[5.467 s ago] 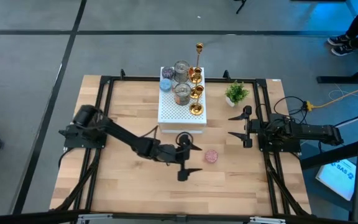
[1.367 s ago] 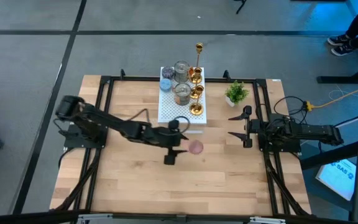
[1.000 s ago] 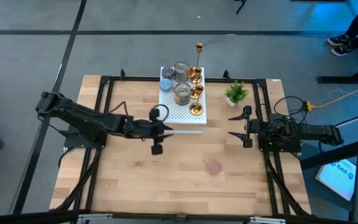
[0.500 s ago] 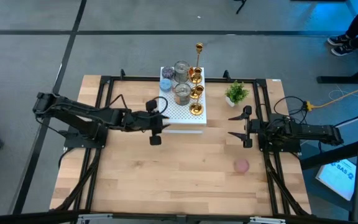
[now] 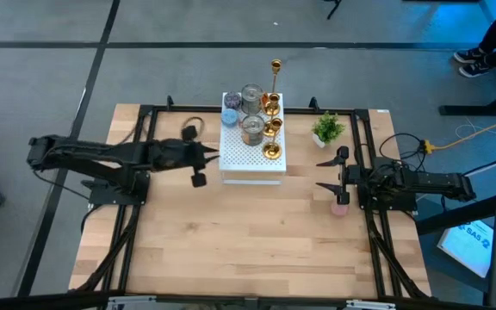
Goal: Pick & Place candle stick holders
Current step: Put the pink patterned scented candle on the shelf
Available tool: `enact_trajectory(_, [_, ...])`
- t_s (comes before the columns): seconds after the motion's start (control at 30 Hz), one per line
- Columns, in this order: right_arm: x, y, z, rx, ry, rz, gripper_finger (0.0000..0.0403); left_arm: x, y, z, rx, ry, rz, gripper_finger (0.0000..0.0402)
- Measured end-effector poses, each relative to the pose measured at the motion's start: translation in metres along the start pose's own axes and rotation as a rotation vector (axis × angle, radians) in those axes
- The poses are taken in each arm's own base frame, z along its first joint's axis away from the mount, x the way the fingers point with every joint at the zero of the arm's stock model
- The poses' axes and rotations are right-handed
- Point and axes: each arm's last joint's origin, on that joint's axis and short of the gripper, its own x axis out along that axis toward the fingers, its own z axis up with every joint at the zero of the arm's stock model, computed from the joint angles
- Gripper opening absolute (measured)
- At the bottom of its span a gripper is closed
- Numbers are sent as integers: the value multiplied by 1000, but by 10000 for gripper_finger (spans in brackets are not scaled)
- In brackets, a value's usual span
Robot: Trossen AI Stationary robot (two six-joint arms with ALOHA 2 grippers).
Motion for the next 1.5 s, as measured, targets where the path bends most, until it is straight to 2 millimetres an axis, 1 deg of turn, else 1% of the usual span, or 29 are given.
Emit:
enact_trajectory(0.1, [0, 0, 0, 0, 0, 0, 291, -17, 9, -11, -20, -55, -27, 59])
enact_trajectory(0.17, [0, 0, 0, 0, 0, 0, 291, -27, 16, -15, -36, -88, -12, 54])
enact_trajectory(0.27, [0, 0, 0, 0, 0, 0, 291, -41, 24, -18, -43, -146, 21, 52])
enact_trajectory(0.4, [0, 0, 1, 1, -8, -1, 291, -56, 32, -19, -46, -203, 52, 54])
enact_trajectory(0.47, [0, 0, 3, 32, -34, 16, 291, -61, 35, -18, -46, -229, 74, 53])
enact_trajectory(0.57, [0, 1, 7, 79, -79, 62, 291, -67, 41, -18, -30, -241, 141, 51])
enact_trajectory(0.67, [-1, 2, 10, 94, -120, 107, 291, -71, 47, -20, -29, -210, 295, 52])
enact_trajectory(0.7, [-1, 1, 13, 106, -146, 112, 291, -72, 49, -20, -49, -202, 335, 53])
enact_trajectory(0.77, [-2, 0, 17, 187, -187, 109, 291, -73, 50, -21, -137, -201, 381, 55])
enact_trajectory(0.87, [-2, -3, 20, 321, -213, 29, 291, -72, 51, -22, -225, -207, 388, 56])
enact_trajectory(0.93, [-2, -4, 19, 343, -208, -23, 291, -71, 49, -23, -248, -195, 363, 55])
enact_trajectory(1.0, [-2, -5, 19, 357, -201, -61, 291, -69, 46, -26, -218, -180, 295, 53])
enact_trajectory(1.1, [-3, -10, 26, 451, -85, -150, 291, -63, 42, -30, -235, -263, 209, 52])
enact_trajectory(1.23, [-8, -16, 45, 551, 142, -256, 291, -60, 37, -40, -217, -399, 86, 54])
enact_trajectory(1.37, [-7, -21, 71, 584, 319, -286, 291, -60, 36, -53, -246, -435, 31, 55])
enact_trajectory(1.5, [1, -24, 87, 606, 525, -318, 291, -65, 35, -66, -257, -471, -27, 52])
